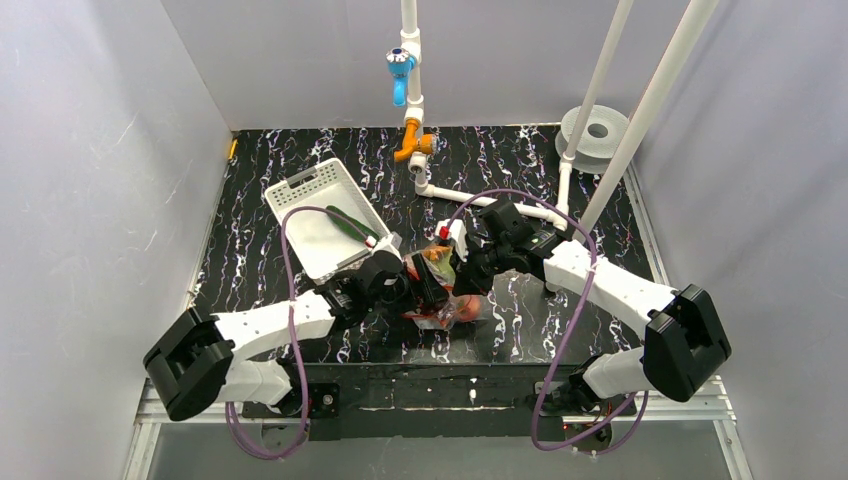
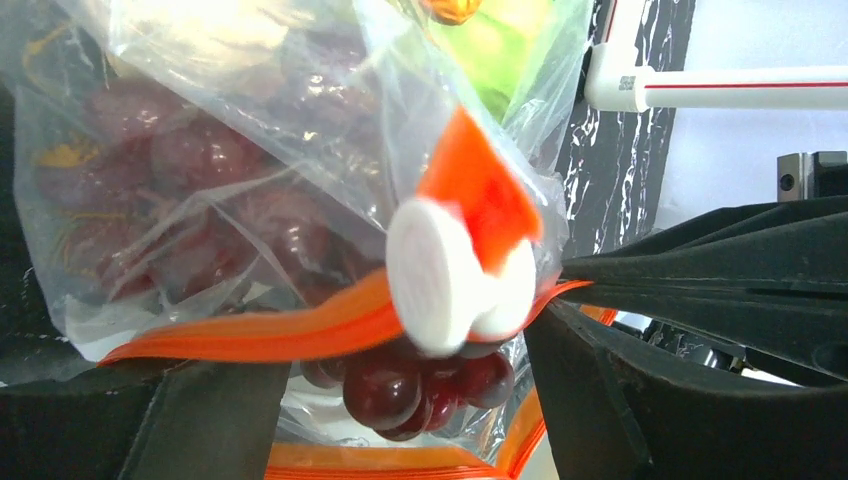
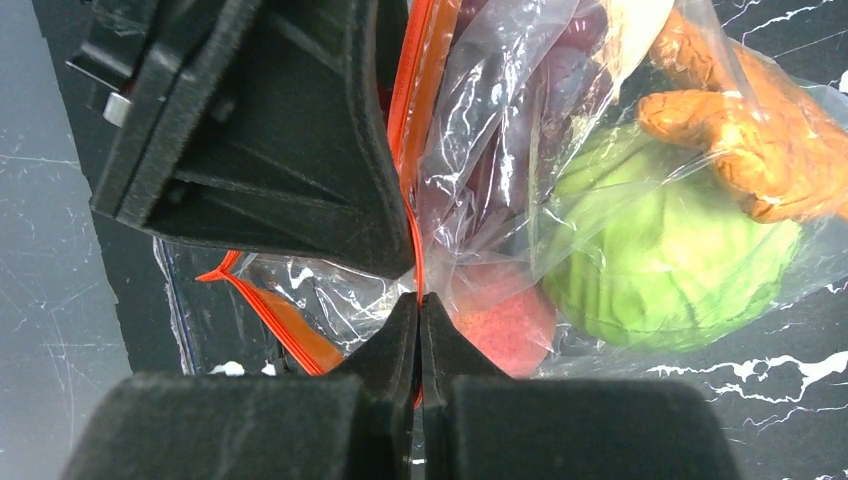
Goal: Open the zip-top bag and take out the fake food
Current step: Pick up the fake fruit from the zipper food storage bag, then place the fake fruit in the bin.
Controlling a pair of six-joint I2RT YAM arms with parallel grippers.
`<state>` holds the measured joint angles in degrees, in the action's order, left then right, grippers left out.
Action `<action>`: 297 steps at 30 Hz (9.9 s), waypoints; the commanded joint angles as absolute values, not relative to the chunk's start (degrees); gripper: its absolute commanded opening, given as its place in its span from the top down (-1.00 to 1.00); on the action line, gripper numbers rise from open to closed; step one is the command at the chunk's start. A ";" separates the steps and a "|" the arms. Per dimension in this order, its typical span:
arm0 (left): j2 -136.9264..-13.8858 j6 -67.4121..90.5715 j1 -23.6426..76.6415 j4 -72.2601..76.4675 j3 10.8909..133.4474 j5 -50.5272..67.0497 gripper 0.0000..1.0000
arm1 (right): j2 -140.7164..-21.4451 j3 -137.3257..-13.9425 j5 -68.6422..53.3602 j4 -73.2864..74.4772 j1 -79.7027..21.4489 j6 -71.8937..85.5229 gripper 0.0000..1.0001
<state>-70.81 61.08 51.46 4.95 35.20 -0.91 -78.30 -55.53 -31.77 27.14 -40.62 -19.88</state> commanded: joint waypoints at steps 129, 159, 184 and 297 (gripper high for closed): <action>-42.87 86.30 41.09 35.85 13.73 -10.27 1.00 | -82.51 -60.29 -12.06 27.72 -49.75 -21.29 0.97; -55.01 85.22 40.96 36.59 24.46 20.06 1.00 | -71.67 -58.19 -19.09 24.87 -35.87 -16.31 0.97; -51.51 83.21 40.98 33.26 30.24 26.14 1.00 | -68.39 -57.33 -20.35 23.56 -31.24 -14.87 0.97; -76.00 26.92 2.46 -14.45 56.92 9.53 0.54 | -65.61 -53.66 -27.95 22.23 -26.74 -15.56 0.97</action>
<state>-76.55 26.61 3.46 -15.29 53.76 9.02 -65.98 -53.54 -27.05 23.44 -27.33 -15.22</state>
